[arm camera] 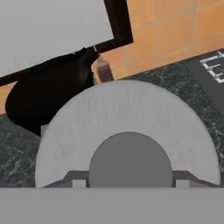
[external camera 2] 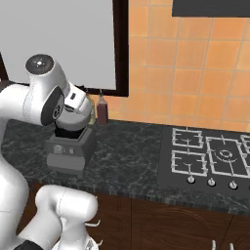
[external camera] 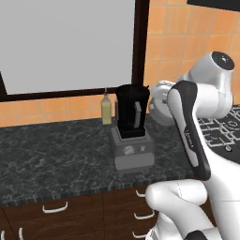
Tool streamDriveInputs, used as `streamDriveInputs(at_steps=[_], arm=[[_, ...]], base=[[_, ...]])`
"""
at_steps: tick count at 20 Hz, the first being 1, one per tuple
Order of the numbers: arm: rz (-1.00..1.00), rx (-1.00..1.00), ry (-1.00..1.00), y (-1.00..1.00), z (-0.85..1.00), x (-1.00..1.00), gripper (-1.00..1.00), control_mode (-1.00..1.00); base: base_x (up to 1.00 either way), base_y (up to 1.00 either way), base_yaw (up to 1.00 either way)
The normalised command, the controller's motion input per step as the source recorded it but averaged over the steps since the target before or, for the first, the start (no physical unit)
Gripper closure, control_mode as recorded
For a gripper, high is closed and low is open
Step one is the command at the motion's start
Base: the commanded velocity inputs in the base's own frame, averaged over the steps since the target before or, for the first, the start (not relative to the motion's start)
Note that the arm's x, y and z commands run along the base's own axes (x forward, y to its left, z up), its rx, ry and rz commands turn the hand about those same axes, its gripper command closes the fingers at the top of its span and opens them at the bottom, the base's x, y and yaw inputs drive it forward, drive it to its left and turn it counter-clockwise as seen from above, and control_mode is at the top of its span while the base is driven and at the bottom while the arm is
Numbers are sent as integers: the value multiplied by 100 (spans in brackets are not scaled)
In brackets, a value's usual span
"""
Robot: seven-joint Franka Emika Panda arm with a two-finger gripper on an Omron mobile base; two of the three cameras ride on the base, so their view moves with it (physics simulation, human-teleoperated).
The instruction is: Close the lid blender by securely placing the lid on top.
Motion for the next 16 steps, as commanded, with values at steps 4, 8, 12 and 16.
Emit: streamDriveInputs(at_steps=[4,8,12,16], arm=[[0,0,-24,29,100,0,100,-100],[0,0,-15,39,91,10,100,-100],[0,0,-3,53,46,31,100,-100],[0,-1,1,41,19,52,100,-100]], base=[[0,0,0],[0,0,0],[0,0,0],[0,0,0]])
